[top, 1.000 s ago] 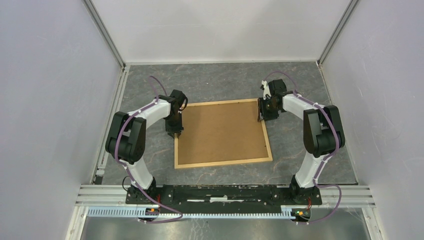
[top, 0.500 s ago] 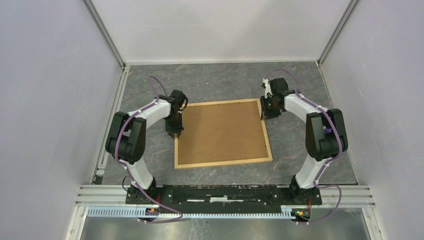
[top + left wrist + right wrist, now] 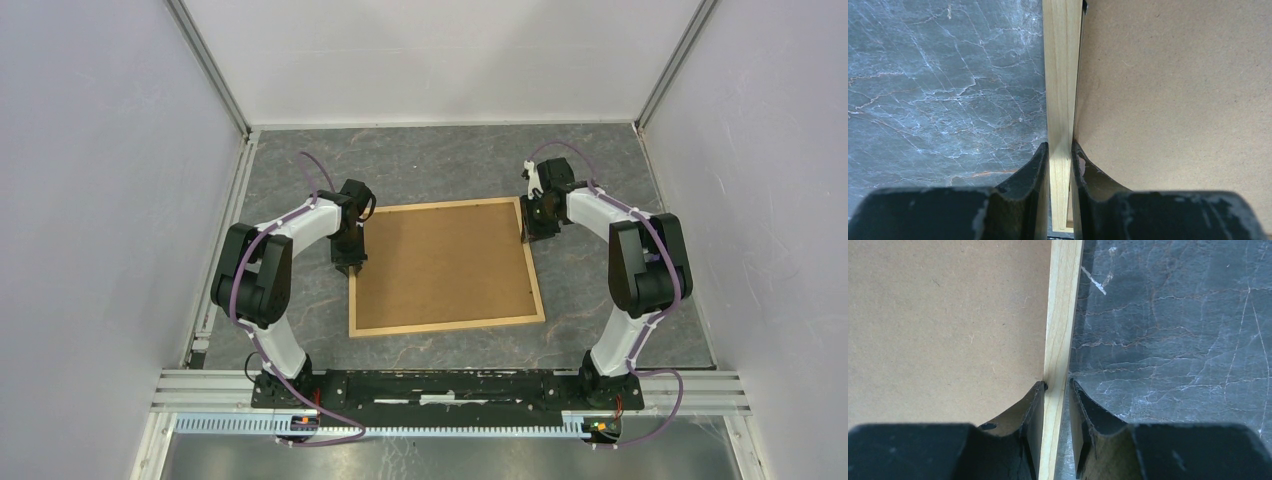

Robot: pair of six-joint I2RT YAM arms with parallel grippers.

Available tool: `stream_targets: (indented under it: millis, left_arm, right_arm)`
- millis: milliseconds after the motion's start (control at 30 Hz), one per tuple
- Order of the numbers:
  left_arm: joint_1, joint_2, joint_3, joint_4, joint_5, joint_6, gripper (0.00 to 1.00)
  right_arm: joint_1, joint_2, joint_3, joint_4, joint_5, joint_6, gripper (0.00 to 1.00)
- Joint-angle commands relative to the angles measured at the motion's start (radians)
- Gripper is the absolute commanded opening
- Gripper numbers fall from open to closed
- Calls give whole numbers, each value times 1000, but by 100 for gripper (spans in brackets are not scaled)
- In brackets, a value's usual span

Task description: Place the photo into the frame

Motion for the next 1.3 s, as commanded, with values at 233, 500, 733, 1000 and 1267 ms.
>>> stream_targets:
  millis: [233, 500, 733, 1000, 1267]
  left_arm:
    - [-18, 39, -18, 45, -9, 44, 2]
    - [-22, 43, -15, 44, -14, 45, 2]
    - [-24, 46, -13, 45, -15, 45, 2]
    - [-24, 46, -15, 45, -19, 45, 2]
    - [-24, 48, -14, 42, -23, 45, 2]
  right_arm:
    - [-1, 44, -31, 20, 97, -1, 29]
    - [0, 79, -43, 34, 100, 4, 29]
    - [16, 90, -74, 59, 81, 9, 30]
    - [30, 37, -24, 33, -18, -6, 39]
    - [-4, -48, 17, -1, 5, -2, 37]
